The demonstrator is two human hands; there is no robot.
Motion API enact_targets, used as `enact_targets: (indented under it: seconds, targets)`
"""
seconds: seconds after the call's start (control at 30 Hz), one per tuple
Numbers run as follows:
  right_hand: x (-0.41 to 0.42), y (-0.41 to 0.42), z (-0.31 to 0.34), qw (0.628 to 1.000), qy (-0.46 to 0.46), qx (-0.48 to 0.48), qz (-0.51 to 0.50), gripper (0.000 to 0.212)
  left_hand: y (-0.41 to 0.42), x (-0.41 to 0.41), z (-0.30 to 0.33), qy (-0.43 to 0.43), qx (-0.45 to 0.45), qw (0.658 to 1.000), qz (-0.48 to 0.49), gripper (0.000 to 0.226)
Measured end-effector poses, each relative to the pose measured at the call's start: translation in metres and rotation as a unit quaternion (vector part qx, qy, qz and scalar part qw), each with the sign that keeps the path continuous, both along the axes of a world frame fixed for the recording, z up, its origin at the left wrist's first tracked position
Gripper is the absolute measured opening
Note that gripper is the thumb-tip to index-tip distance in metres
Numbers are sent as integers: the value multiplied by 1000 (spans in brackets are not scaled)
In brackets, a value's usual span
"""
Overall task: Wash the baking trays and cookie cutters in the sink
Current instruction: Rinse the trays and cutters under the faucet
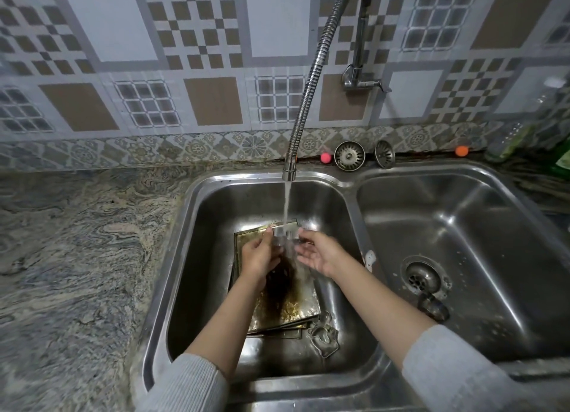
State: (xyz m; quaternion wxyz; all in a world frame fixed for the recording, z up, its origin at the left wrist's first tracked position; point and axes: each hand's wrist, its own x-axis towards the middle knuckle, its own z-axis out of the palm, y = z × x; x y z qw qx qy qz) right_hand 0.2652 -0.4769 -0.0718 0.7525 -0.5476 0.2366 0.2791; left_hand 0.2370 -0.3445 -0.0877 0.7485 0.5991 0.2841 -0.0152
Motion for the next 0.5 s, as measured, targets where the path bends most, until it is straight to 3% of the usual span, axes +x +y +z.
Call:
enact_targets:
  seconds: [0.23, 0.37, 0.5]
  targets:
    - [-2, 14, -11, 1000, 7, 16, 19, 12, 12, 0, -5, -2, -16, 1000, 21, 20]
    - [-2, 18, -13, 998, 12, 58, 2, 15, 12, 2, -7, -9, -38, 999, 31, 27]
    - [-3, 19, -13, 996, -12, 89, -17, 6, 6, 3, -3, -6, -38, 999, 21, 18]
